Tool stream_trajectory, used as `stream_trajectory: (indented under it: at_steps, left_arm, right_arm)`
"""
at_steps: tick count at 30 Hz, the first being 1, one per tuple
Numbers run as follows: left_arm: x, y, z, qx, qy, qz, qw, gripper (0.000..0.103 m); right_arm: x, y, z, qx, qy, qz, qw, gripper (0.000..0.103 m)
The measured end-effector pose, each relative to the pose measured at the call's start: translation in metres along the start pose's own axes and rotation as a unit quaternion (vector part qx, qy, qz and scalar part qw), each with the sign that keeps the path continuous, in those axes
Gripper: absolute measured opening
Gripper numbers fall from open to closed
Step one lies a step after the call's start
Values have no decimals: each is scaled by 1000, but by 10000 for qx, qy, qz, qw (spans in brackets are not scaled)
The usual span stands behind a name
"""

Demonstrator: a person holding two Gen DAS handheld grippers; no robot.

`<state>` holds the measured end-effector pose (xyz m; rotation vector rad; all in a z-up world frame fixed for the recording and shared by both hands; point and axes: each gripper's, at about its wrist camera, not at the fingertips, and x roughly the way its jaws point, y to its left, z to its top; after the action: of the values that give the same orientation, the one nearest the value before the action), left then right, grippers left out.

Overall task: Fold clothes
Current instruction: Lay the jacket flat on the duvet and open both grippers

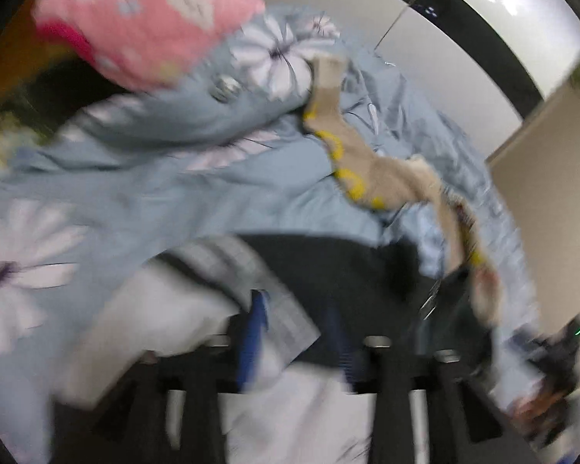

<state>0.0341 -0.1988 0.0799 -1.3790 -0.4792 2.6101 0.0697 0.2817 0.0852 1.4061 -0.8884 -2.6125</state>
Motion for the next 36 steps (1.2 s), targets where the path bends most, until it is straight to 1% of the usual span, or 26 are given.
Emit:
stream_trajectory:
  at_steps: [2,3,5,7,9,11,15,17,18,19,20,21,22,24,27,30,32,34,36]
  left_arm:
    - [-25,2,-30,279,-149,360,9989,60]
    - [-35,4,-46,362,-174,519,9978,61]
    - [-50,8,-81,458,-108,771,9959,62]
    - [-60,11,-104,450,-20,907,9949,62]
    - [-73,13,-112,411,-32,895,9951,62]
    - [-85,16,-120,371,-44,883,9954,62]
    - [-110,20,-136,293,-67,859,9958,62]
    - [-122,23,-145,253,-79,847,9960,62]
    - [-128,24,-149,234,-85,841,9961,62]
    - [-134,25,-153,214,-91,835,9962,62]
    - [-141,26,-157,194,-96,829,9963,62]
    - [-147,28,-161,174,-102,823,9964,62]
    - [-153,30,-164,142,-112,826,9964,63]
    - [-159,39,-166,30,-130,875,9961,63]
    - [-164,52,-169,-140,-119,959,9952,63]
    - [-164,61,-169,-249,-101,1032,9943,63]
    - [-160,64,-167,-295,-70,1093,9936,63]
    - [-156,68,-166,-342,-39,1153,9927,63]
    - [-152,71,-164,-389,-5,1217,9918,63]
  right_arm:
    - [-28,11,-32,-325,-150,-308,9989,55]
    - [-35,15,-49,-447,-89,-362,9983,56]
    - [-44,15,-99,-796,295,-405,9956,57]
    - [-47,17,-146,-1055,734,-436,9908,57]
    - [-47,23,-185,-1286,1050,-409,9853,57]
    - [-45,32,-218,-1476,1246,-391,9804,57]
    - [-35,43,-253,-1702,1423,-788,9719,58]
    - [-32,41,-258,-1671,1423,-1063,9698,58]
    - [-31,37,-257,-1535,1438,-1205,9702,54]
    - [-31,36,-253,-1396,1426,-1262,9717,41]
    - [-35,30,-248,-1256,1416,-1267,9737,31]
    - [-39,25,-244,-1091,1410,-1241,9761,11]
    - [-45,19,-237,-906,1384,-1168,9793,6]
    - [-62,11,-223,-764,1225,-1074,9837,5]
    - [-100,-1,-188,-892,758,-1321,9843,5]
    - [-140,-21,-142,-754,189,-1656,9831,5]
    - [-167,-34,-108,-613,-226,-2029,9770,5]
    - [-188,-46,-76,-537,-587,-2442,9665,5]
    - [-198,-57,-49,-451,-796,-2813,9553,5]
